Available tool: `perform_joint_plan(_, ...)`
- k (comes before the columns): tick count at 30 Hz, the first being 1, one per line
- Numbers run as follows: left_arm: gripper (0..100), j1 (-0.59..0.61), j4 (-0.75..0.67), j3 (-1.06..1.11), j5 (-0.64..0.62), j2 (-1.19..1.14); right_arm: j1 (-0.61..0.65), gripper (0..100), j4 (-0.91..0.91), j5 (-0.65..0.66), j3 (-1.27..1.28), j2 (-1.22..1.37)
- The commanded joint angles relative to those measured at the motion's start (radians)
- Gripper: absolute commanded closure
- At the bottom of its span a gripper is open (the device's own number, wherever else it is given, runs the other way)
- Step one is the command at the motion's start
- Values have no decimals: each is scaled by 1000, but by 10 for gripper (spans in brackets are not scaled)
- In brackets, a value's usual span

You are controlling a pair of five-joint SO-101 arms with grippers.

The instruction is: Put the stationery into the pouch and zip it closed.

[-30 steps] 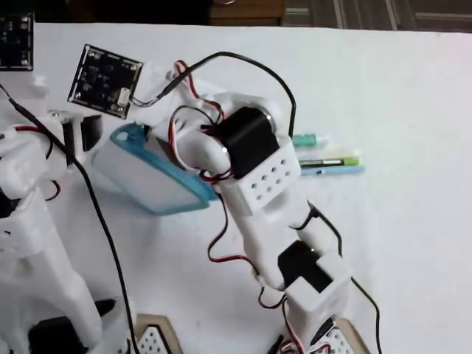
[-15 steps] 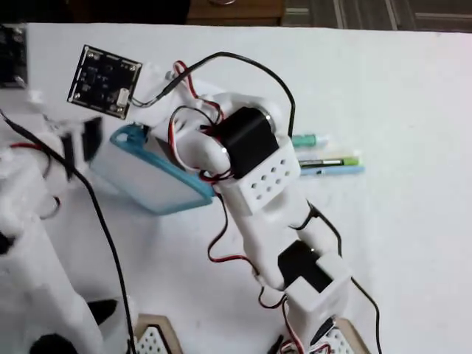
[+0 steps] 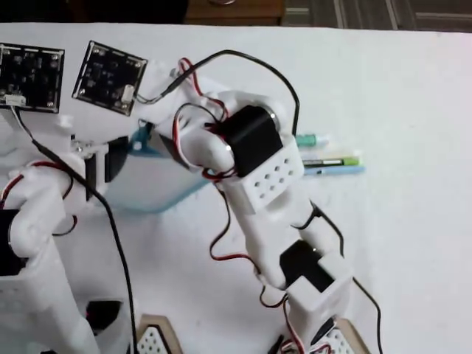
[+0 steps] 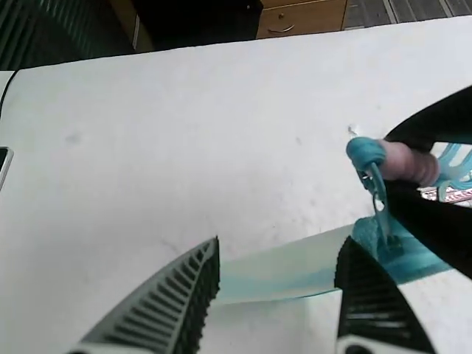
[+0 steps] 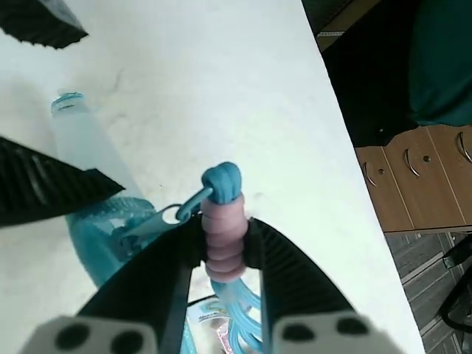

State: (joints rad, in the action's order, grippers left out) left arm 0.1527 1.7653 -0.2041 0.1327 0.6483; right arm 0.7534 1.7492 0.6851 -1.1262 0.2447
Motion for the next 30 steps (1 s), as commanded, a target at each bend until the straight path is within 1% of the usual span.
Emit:
perform_joint_plan(1,732,-12,-9,-29,-55,2,1,981,8,-9,-5,-5)
perform_joint_plan(7,732,-12,-8,-109,-153,1,1,981,8,-9,-5,-5)
perform_joint_plan(10,732,-12,-8,-109,-167,-2,1,981,8,-9,-5,-5)
perform_joint_plan(26,732,-7,18,-127,-164,-2,1,981,10,-9,-5,-5)
perform_joint_plan(30,731,-8,12,-61,-95,-4,1,981,10,-9,-5,-5)
